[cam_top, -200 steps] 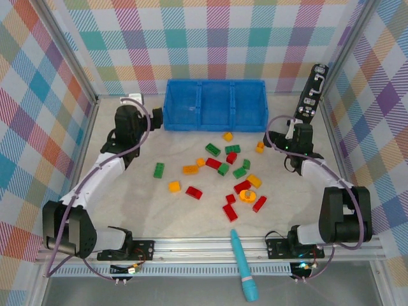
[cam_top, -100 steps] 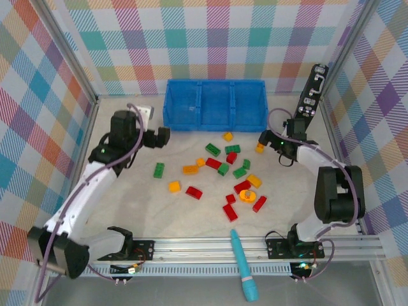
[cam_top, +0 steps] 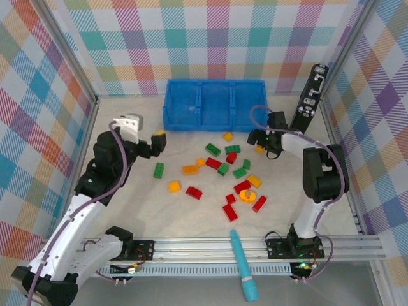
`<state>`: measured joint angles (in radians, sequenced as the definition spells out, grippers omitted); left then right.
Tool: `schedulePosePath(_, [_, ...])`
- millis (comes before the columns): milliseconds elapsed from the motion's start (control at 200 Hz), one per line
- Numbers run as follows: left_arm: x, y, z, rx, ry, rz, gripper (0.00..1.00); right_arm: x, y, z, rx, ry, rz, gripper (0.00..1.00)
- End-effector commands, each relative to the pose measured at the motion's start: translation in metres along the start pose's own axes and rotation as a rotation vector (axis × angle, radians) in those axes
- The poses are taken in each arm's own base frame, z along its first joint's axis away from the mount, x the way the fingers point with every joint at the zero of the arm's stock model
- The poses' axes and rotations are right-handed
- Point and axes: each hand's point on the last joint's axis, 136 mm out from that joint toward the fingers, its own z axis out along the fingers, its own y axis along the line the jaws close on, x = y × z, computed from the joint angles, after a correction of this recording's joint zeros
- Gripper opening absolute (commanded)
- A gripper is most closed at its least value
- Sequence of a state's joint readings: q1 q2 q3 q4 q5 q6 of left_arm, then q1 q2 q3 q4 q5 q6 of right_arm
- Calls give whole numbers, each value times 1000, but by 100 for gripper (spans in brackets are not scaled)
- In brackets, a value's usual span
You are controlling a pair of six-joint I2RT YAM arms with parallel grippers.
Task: Sort the legos into containers by color
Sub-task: Pick up the lego from the middle-right of the table.
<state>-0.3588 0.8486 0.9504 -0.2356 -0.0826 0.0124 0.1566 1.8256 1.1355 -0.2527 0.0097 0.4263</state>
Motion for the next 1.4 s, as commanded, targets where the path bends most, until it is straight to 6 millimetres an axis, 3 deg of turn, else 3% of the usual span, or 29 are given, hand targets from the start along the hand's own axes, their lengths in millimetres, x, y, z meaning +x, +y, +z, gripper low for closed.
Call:
schedulePosePath(0, [-40, 59, -26, -349, -116, -257, 100, 2, -4, 2, 38, 21, -19, 93])
schedulePosePath(100, [-52, 61, -27, -357, -147, -223, 100, 5, -3, 5, 37, 35, -31, 92])
schedulePosePath(225, [-89, 25, -20, -122, -182, -97, 100, 6, -2, 4, 49, 30, -56, 92])
schedulePosePath(345, [-96, 0, -17, 65, -186, -63, 100, 5, -3, 5, 59, 27, -57, 92])
schedulePosePath(465, [-84, 10, -9, -8, -9, -30, 100, 3, -3, 5, 63, 25, -63, 92])
schedulePosePath(530, [-88, 14, -9, -13, 20, -61, 100, 3, -3, 7, 67, 26, -67, 92])
schedulePosePath(585, [-90, 17, -12, -1, -11, -100, 100, 3, -4, 8, 68, 28, -69, 92])
schedulePosePath(735, [-99, 51, -28, -176, -167, -140, 100, 5, -3, 11, 67, 36, -72, 87])
schedulePosePath(795, [-110, 60, -46, -221, -268, -172, 100, 6, -3, 12, 71, 40, -71, 86])
schedulePosePath(885, [-122, 54, -71, -190, -394, -147, 100, 6, -2, 13, 78, 43, -75, 80])
schedulePosePath(965, [-129, 57, -80, -226, -337, -107, 100, 5, -5, 14, 100, 53, -67, 70])
schedulePosePath(1105, [-126, 39, -67, -134, -223, -43, 100, 5, -4, 17, 120, 74, -73, 55])
schedulePosePath(1225, [-125, 48, -62, -182, -171, -64, 100, 3, -5, 15, 145, 86, -79, 37])
schedulePosePath(1395, [-127, 41, -63, -118, -106, -40, 100, -12, 7, -10, 126, 72, -119, 28])
